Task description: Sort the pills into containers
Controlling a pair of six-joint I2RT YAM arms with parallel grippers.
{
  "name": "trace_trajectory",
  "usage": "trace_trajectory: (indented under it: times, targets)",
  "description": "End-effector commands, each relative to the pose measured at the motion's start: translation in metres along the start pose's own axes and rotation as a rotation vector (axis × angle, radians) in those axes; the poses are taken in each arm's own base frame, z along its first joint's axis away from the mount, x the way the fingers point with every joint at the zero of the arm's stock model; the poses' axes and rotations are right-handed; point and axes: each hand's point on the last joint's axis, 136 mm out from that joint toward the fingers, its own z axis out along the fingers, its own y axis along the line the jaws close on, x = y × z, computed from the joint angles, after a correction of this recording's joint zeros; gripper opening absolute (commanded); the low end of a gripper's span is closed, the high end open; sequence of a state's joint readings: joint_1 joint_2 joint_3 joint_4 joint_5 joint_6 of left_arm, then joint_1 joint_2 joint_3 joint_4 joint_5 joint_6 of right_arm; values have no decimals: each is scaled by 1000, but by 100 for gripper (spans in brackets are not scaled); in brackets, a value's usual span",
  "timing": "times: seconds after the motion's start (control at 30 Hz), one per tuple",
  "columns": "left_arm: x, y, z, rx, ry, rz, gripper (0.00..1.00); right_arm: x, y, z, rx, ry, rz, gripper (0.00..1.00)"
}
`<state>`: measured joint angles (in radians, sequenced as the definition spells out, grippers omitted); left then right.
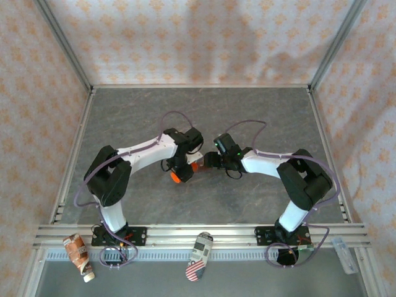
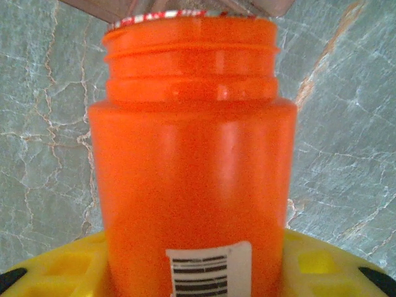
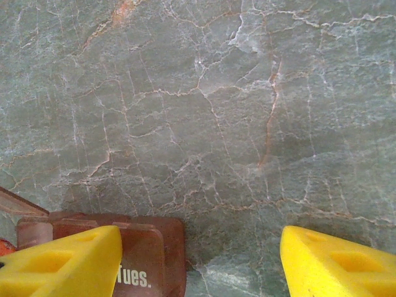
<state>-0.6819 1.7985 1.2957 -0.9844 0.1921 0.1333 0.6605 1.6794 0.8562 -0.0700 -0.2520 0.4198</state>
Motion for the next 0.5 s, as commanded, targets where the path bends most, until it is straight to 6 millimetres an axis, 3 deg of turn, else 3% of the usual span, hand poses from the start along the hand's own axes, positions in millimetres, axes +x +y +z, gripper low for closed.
trace_trajectory:
  times: [0.0, 0.47]
  targets:
    - [1, 1, -6, -33, 30, 38, 0, 10, -7, 4, 27, 23, 9, 68]
    - [-2, 4, -6, -58, 66, 61, 0, 9, -6, 4, 25, 22, 9, 68]
